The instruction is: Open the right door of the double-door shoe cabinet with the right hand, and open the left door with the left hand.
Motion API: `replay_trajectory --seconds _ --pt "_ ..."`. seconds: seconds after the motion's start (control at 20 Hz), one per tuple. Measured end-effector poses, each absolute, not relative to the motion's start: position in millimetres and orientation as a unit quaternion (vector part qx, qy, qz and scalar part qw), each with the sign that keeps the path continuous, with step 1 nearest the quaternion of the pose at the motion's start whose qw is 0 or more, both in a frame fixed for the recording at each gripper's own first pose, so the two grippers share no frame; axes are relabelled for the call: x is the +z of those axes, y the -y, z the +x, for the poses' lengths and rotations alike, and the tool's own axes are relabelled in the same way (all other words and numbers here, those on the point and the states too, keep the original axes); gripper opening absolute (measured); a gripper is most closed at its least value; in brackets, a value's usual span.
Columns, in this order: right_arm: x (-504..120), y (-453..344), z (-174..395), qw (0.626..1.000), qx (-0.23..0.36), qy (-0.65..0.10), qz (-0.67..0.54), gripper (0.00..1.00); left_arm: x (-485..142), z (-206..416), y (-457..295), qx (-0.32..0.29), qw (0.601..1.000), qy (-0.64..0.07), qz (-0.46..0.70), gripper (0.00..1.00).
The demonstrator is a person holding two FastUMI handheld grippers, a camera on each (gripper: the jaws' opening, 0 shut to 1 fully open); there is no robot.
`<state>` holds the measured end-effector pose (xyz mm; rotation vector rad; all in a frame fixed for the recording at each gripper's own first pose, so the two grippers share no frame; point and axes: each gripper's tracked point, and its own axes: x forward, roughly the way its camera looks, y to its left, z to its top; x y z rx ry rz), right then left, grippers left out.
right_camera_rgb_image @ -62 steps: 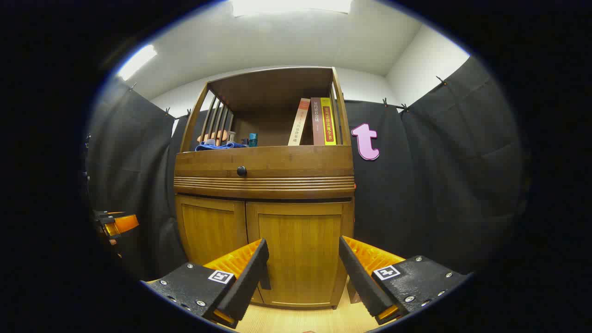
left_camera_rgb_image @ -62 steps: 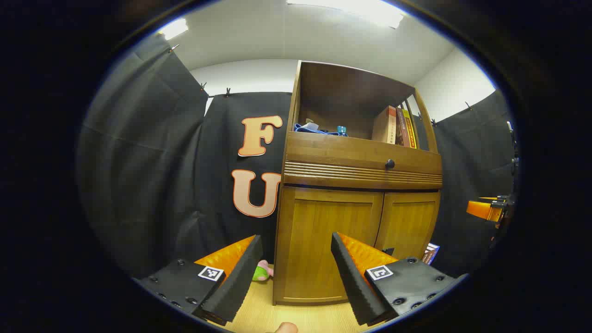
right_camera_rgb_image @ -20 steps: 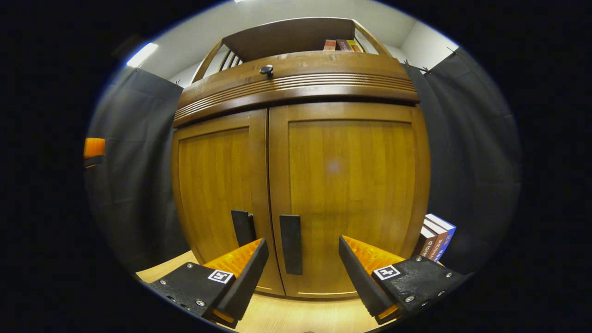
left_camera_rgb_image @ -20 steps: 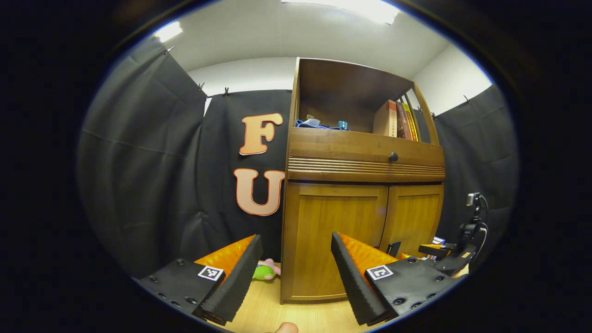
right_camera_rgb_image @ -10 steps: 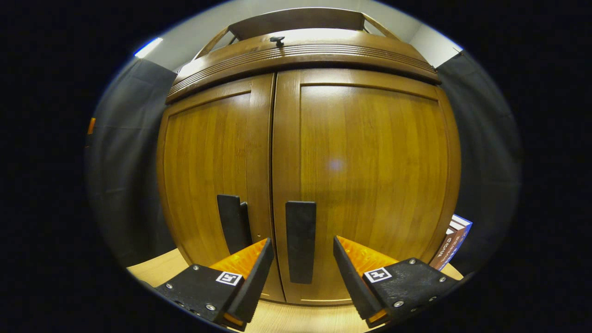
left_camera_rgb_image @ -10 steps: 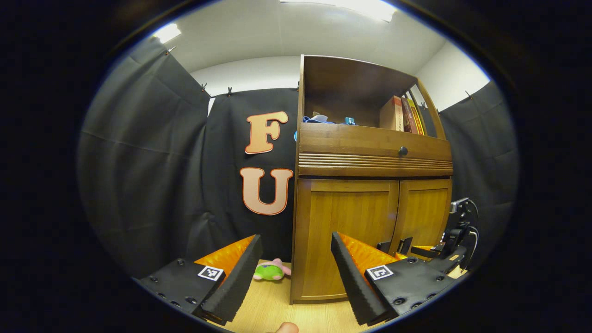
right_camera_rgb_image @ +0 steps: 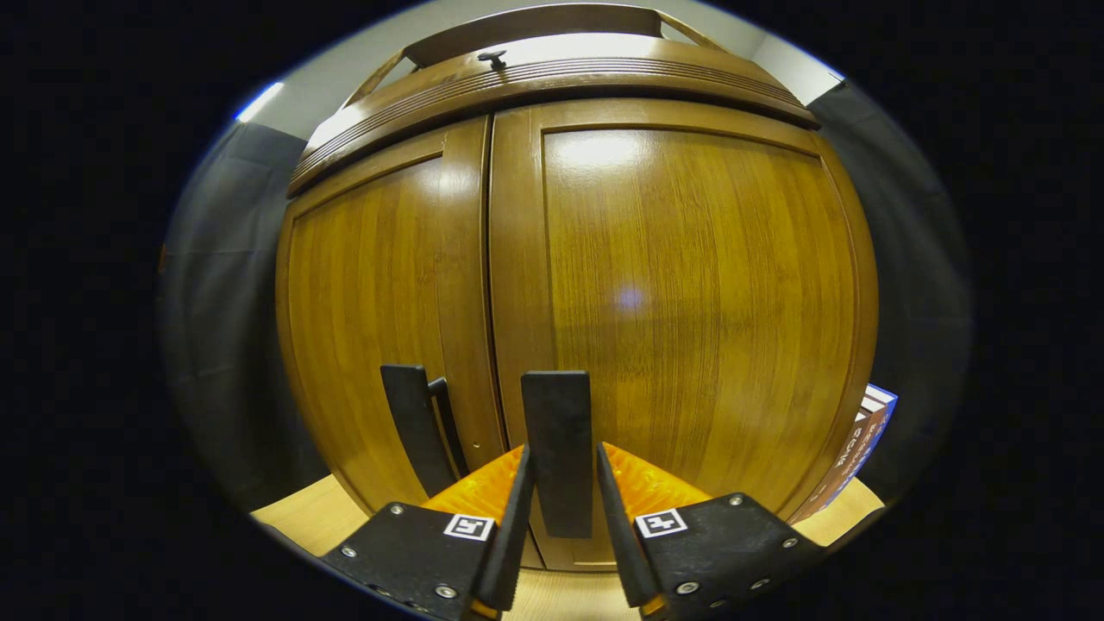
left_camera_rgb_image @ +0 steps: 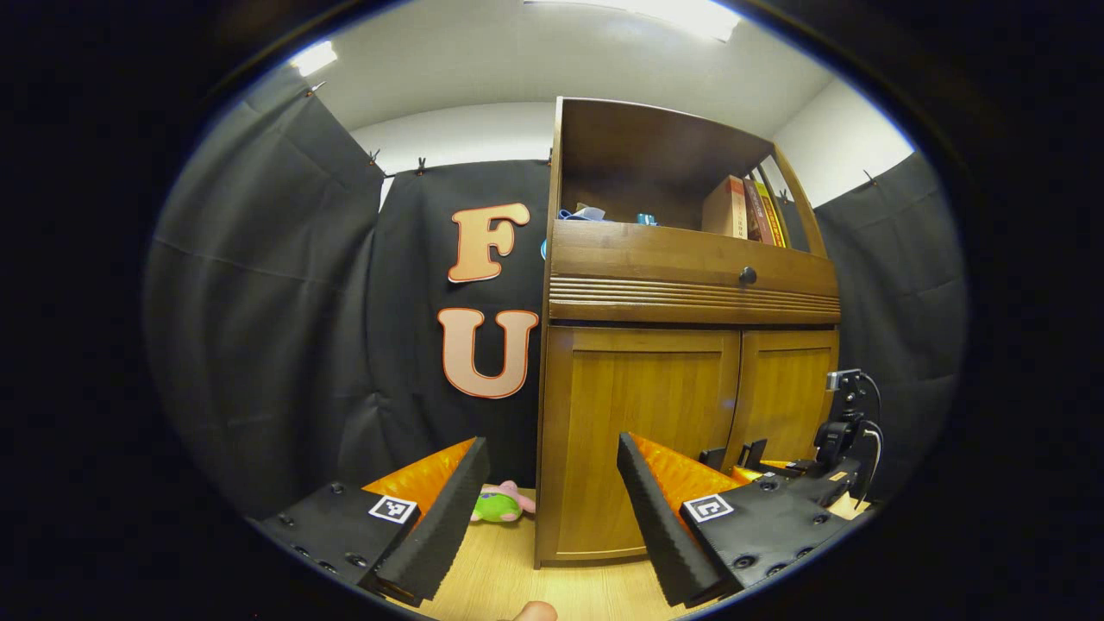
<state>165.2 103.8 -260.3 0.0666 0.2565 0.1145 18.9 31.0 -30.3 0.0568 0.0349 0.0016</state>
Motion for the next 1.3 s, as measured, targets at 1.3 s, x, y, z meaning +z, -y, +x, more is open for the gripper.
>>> replay_trajectory --seconds 1.3 --pt "-253 -88 96 0.990 0.080 -0.114 0.027 0.30 -31 -6 -26 0.011 0.999 -0.025 0.017 0.99"
